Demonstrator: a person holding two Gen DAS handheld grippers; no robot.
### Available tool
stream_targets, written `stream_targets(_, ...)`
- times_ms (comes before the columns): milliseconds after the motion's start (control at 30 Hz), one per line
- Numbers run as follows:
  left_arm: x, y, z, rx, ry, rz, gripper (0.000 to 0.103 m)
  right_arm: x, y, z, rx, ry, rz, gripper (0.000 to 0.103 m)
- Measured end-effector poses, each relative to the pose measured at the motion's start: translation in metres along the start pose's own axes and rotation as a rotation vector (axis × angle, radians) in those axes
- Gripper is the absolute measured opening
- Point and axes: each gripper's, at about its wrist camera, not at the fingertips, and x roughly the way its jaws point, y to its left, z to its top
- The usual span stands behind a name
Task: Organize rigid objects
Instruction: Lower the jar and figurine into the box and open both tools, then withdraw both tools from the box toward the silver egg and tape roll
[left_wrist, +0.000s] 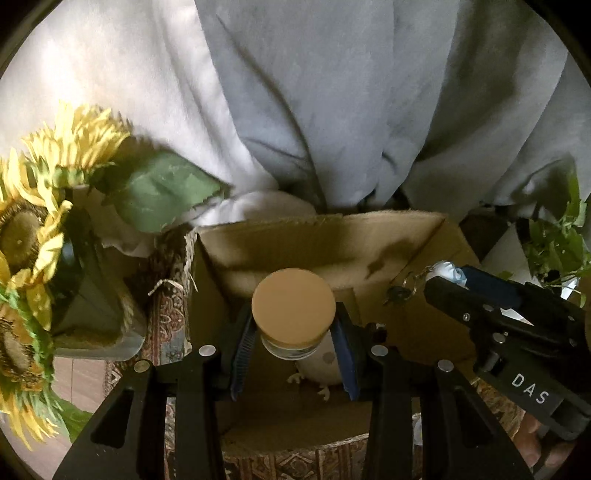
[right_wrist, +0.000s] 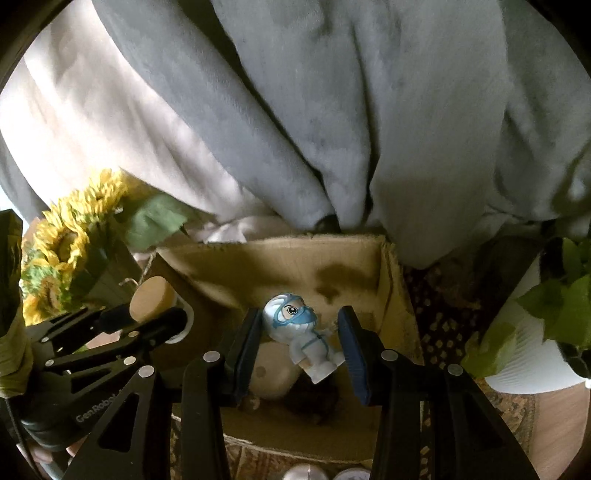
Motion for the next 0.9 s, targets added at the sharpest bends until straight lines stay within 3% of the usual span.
stream_targets(100,0.001,0.000,-0.001,-0.002,-0.006,0.013,0.050,0.007,-0.001,-0.001,-0.001,0.020,-0.005,0.047)
stream_targets(233,-0.007,-0.003,-0.004,0.012,-0.039,0.039,0.050,0.007,-0.004,-0.005,0.014,0.026,-0.012,0.048)
stream_targets(500,-0.044,-0.011,-0.016,0.030,-0.160,0.091,0.055,-0.021,-0.003,-0.013,-0.002,-0.046,-0.032,0.049)
stream_targets(733,-0.081,-0.022,-0.033,0.060,-0.269,0.136,0.067,-0.060,-0.003,-0.022,-0.035,-0.143,-0.060,0.070)
stream_targets(900,-0.102,-0.035,-0.051,0.091,-0.335,0.149,0.078,-0.082,-0.006,-0.034,-0.055,-0.177,-0.066,0.076)
